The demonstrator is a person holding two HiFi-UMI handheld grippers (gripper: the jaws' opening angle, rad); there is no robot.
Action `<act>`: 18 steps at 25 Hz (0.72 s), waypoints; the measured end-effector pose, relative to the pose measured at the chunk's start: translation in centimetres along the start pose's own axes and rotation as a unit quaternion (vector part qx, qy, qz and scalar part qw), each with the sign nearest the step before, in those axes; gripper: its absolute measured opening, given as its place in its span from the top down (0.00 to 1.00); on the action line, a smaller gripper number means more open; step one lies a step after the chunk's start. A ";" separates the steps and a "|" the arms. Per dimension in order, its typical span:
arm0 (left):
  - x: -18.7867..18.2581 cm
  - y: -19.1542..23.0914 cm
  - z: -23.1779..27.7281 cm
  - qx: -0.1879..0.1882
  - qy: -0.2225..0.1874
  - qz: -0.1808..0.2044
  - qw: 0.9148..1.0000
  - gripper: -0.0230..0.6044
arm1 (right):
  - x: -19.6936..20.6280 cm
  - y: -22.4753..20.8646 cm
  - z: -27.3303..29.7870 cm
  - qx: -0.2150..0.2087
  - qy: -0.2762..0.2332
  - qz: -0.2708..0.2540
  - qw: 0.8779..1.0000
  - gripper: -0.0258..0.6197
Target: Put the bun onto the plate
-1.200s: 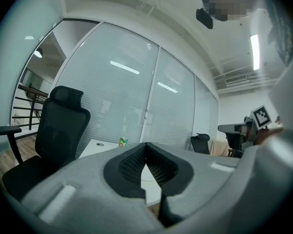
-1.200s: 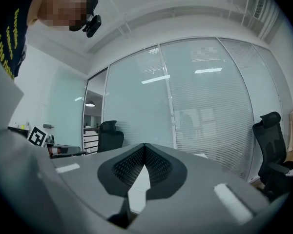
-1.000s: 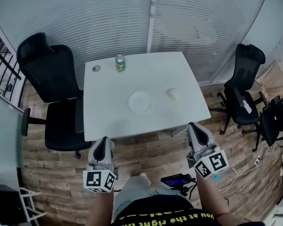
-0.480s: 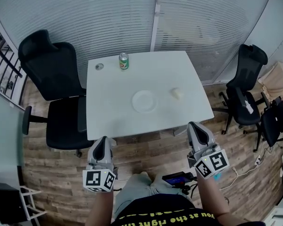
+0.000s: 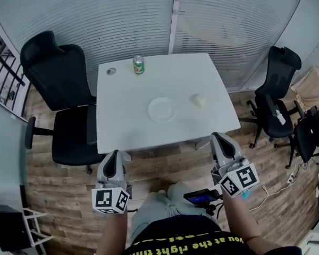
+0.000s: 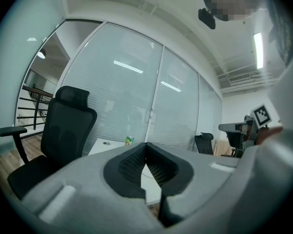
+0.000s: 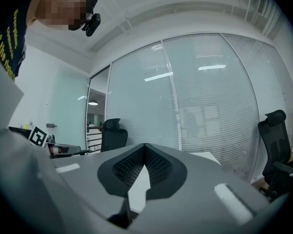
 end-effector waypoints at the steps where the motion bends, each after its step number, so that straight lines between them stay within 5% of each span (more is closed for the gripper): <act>1: 0.1 -0.1 -0.1 0.000 0.001 0.000 1.000 0.96 | 0.0 0.0 -0.2 0.000 0.000 0.000 1.000 0.95; 18: 0.3 -1.2 -1.4 0.000 0.003 0.010 1.000 0.96 | 0.5 -0.3 -2.4 0.007 -0.005 0.009 1.000 0.95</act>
Point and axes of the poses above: the fingertips, and each gripper's own axes: z forward along the fingers, y to its left, x out of its underside, the point moved 6 cm from there along -z, backward along the fingers, and after that the axes turned 8 degrees about -x, right-handed, at the moved point
